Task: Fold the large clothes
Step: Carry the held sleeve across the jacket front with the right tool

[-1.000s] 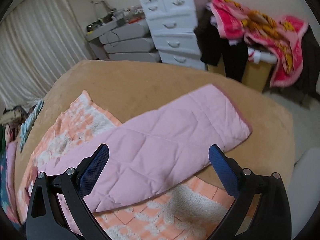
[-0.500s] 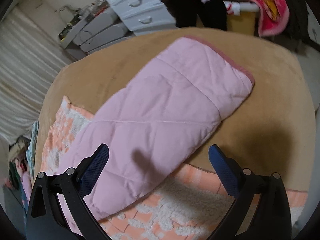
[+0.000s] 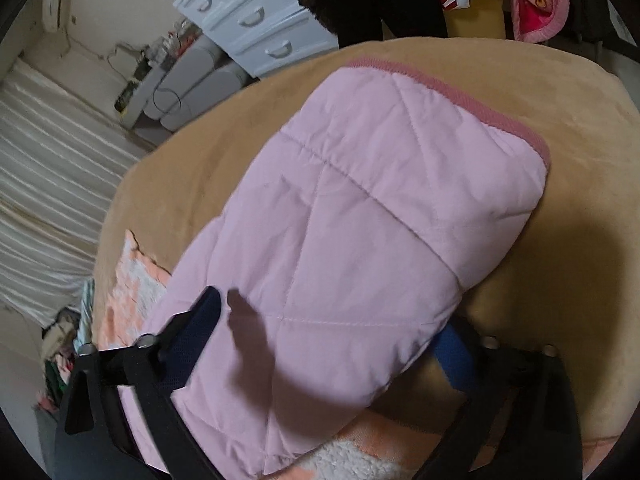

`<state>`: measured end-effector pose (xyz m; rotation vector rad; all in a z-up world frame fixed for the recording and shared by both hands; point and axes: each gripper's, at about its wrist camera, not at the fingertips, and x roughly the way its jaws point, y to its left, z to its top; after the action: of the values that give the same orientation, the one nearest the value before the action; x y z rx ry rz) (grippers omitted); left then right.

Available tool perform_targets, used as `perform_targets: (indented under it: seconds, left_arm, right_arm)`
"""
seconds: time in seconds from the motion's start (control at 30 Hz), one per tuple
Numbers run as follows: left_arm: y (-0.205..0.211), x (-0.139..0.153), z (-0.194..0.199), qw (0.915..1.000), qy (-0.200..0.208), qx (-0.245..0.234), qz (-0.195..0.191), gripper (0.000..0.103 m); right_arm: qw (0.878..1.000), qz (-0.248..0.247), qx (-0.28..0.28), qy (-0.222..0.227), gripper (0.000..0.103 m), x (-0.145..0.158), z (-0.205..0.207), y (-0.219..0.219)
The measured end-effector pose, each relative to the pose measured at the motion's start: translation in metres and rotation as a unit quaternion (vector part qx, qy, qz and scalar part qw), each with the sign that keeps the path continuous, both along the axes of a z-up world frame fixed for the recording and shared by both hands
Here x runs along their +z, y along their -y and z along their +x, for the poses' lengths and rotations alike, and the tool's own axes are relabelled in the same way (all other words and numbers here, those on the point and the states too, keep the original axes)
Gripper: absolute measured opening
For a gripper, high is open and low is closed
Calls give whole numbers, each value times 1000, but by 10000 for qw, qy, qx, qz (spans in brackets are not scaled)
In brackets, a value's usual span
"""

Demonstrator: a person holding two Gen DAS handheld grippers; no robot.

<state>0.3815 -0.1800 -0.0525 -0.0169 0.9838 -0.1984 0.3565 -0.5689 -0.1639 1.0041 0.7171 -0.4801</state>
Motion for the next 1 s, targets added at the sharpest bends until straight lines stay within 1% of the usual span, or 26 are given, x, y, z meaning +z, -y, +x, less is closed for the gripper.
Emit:
perform_targets:
  seconds: [0.03,0.07,0.17,0.3,0.47,0.5,0.6,0.67,0.77,0.8,0.87,0.93,1.0]
  left_arm:
    - [-3,3,0,10000,16,42,7,94]
    - [-6,4,1,10000,13,61,-8,94]
    - [-15,14,-2,9999,10,131,-77,94]
    - [-28,37,-12,9996,150,192,-104,94]
    - [-39,69,-22,9993,286,169,-160,94]
    - [-42,74,-25,9992,316,177,-175,94]
    - [-52,90,-38,9988,378,202,-255,94]
    - [-58,96,-45,9990,324,171,-262,94]
    - [-68,109,-54,9989,378,188,-181,94]
    - [-71,113,-55,9988,383,210,-221,94]
    - [-81,123,-57,9978,384,279,-469,94]
    - [-88,129,-59,9969,361,355,-602,94]
    - [-94,136,-61,9960,332,400,-730,94]
  right_arm:
    - [9998,33,89,150,41,2,1,0]
    - [9995,16,159,282,31,5,1,0]
    - [9973,-251,323,604,23,24,-2,-4]
    - [9903,-748,593,1006,21,59,-7,-18]
    - [9752,-1248,907,1585,19,104,-25,-44]
    - [9716,-1330,980,1694,19,114,-29,-50]
    - [9609,-1341,1202,2104,18,143,-40,-64]
    - [9539,-1516,1309,2234,18,163,-41,-76]
    - [9454,-1748,1498,2307,17,191,-38,-94]
    - [9425,-1794,1578,2337,17,201,-37,-102]
    - [9351,-1959,1790,2350,17,219,-33,-120]
    - [9280,-2108,1978,2353,17,230,-31,-137]
    - [9158,-2373,2266,2316,17,242,-31,-160]
